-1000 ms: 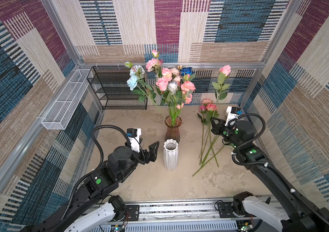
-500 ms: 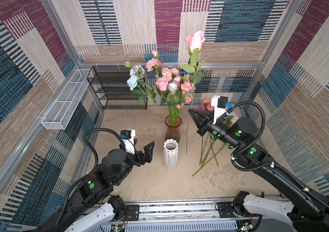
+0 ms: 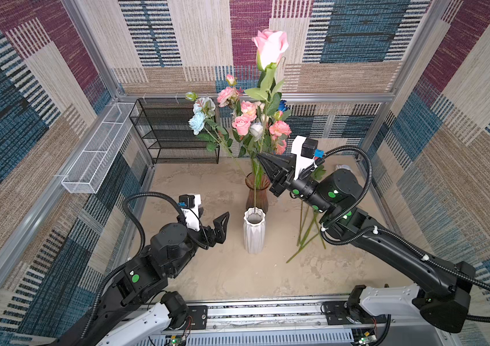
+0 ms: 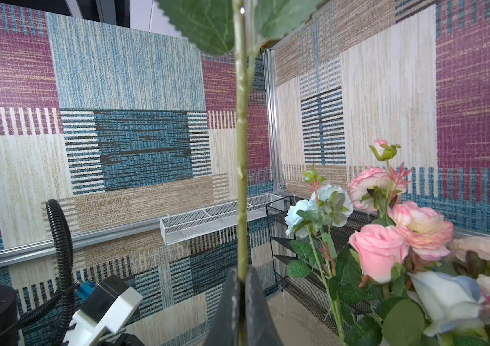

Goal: Arrange the flowers into the vase
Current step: 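Lift the pink rose and lower its stem into the white vase, then return the right gripper to the pile and grasp another rose stem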

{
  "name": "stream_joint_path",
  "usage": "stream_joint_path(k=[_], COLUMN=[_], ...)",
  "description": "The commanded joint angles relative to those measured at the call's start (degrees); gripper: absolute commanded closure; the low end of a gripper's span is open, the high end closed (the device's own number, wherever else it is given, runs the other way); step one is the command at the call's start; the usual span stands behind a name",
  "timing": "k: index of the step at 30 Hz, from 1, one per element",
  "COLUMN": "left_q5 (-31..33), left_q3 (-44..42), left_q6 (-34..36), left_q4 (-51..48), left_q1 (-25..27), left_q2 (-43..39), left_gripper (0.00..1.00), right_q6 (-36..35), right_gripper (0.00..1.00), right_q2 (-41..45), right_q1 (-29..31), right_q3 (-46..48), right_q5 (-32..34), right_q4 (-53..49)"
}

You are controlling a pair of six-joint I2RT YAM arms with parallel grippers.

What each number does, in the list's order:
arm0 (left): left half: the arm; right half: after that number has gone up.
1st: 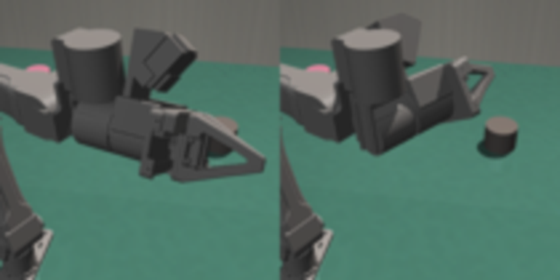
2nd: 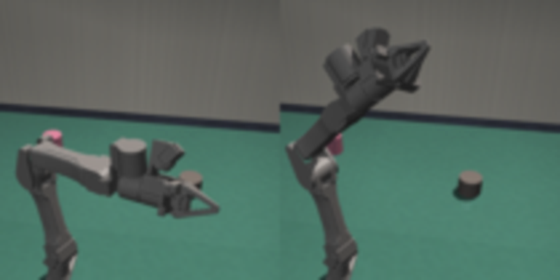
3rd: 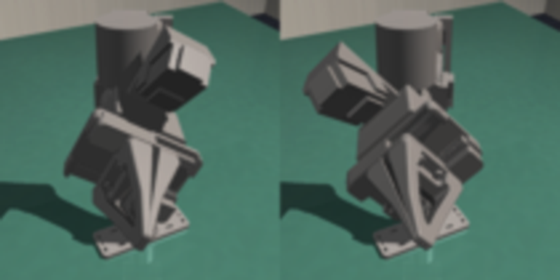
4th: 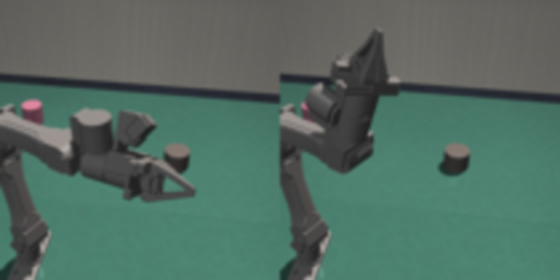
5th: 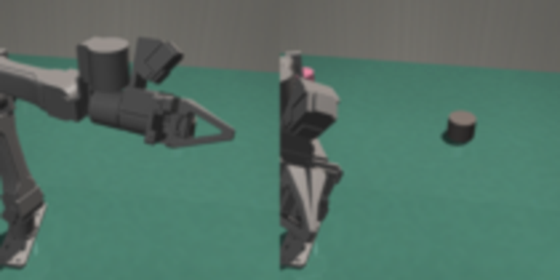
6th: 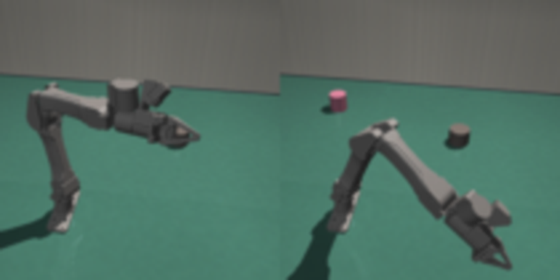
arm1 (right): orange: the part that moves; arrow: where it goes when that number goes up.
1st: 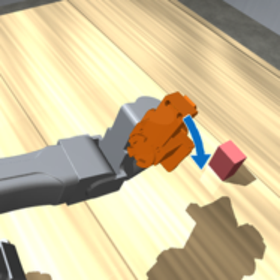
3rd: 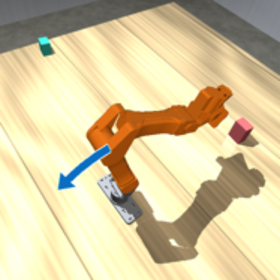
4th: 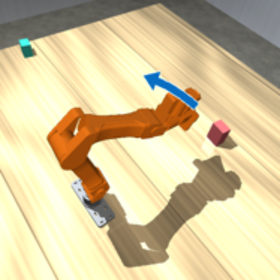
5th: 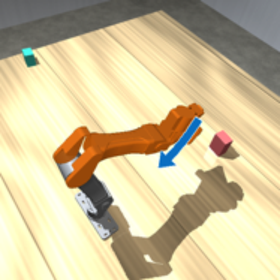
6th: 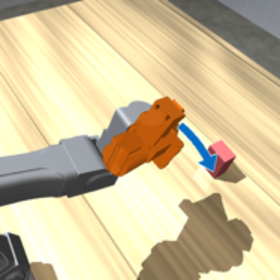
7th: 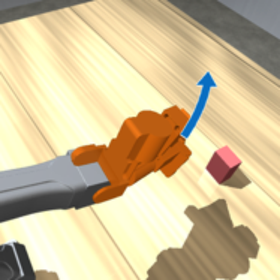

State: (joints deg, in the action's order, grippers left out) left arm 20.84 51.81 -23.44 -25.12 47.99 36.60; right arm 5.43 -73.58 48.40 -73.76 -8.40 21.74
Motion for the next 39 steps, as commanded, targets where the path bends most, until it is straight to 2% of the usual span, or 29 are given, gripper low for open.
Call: stream_joint_path(k=[1,7,14,19,24,30,33,36,39], left_q5=[1.05,0.96,0.08,-0.35,-1.04,-0.62,-0.49,-0.3,-0.25], left_q3=[-0.2,-0.47,-0.88,-0.68,0.15,-0.04,0.04,0.04,-0.31], left_q6=[-0.59,-0.71,-0.73,-0.39,0.52,1.04,1.33,1.48,1.38], left_q4=[0.25,0.46,1.23,1.3,1.35,1.53,1.39,1.39,1.82], left_q1=[-0.08,-0.07,-0.08,-0.04,-0.06,-0.04,-0.08,-0.08,-0.13], left_q2=[0.05,0.31,0.73,1.69,2.99,3.81,4.35,4.62,4.5], left_gripper=[0.04,0.04,0.04,0.04,0.04,0.04,0.03,0.03,0.03], right_q6=[-2.49,-4.16,2.96,6.68,7.92,8.65,10.08,14.01,18.88], right_gripper=[1.0,1.0,1.0,0.8,0.49,0.37,0.3,0.31,0.38], right_q2=[-1.92,-2.71,-0.68,-0.51,1.31,8.35,12.23,12.13,8.85], right_q1=[0.08,0.03,0.05,0.04,0.07,0.07,-0.04,-5.05,-17.18], right_q3=[1.1,8.96,15.44,15.87,14.49,16.2,17.57,17.44,19.42], right_q5=[1.74,4.12,1.32,0.88,-0.25,0.71,5.02,6.69,-0.44], right_q4=[2.78,7.83,2.06,-8.05,-15.27,-20.37,-24.32,-30.65,-34.41])
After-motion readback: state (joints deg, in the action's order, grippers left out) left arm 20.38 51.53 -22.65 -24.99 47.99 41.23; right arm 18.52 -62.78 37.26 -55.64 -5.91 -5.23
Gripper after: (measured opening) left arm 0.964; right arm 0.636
